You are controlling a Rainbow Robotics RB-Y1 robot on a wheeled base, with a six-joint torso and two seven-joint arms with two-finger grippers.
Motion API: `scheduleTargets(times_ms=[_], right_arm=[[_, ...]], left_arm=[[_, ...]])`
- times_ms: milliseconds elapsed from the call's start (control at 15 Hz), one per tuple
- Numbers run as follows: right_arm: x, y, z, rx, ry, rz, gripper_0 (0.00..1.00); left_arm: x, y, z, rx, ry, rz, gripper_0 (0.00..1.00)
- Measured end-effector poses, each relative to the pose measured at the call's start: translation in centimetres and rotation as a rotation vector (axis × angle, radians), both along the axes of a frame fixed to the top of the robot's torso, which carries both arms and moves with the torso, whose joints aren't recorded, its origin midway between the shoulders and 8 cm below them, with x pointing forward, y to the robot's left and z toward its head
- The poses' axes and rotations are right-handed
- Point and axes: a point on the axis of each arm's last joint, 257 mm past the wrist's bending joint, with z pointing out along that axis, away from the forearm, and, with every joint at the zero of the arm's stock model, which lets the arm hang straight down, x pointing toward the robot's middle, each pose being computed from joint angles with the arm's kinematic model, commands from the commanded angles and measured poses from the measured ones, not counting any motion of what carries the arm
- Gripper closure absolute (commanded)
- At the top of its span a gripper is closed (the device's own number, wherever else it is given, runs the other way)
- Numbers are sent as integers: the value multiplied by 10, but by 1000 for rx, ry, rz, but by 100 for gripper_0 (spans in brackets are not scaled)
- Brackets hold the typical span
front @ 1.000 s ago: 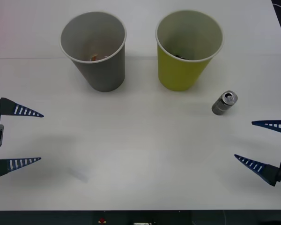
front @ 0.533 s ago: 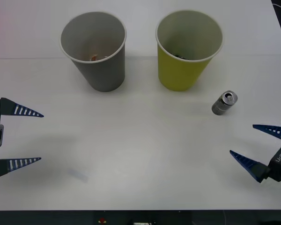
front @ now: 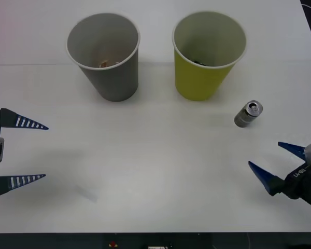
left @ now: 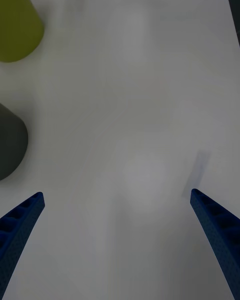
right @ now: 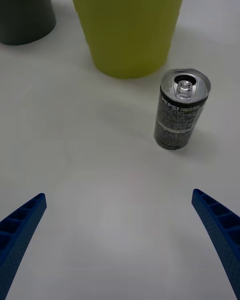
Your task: Put the can into the green bin and the plastic bottle into the gray bin
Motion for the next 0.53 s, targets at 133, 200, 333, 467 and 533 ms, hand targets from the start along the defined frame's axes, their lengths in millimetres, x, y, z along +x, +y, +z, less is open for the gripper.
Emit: scheduleTargets(times_ms=[133,200,333,467,533], right_arm=[[6,3,-5,19,-4,-51,0],[9,3,-7,24,-7,-71,0],[15,0,-11,16,-15,-121,0],[19,-1,-16,21,-15,-174,0],[22,0,-17,28,-25,-200,0]], left_arm=[[0,0,0,0,0,0,0],[0,0,0,0,0,0,0],[0,0,0,0,0,0,0],[0,0,0,0,0,0,0],[0,0,0,0,0,0,0]])
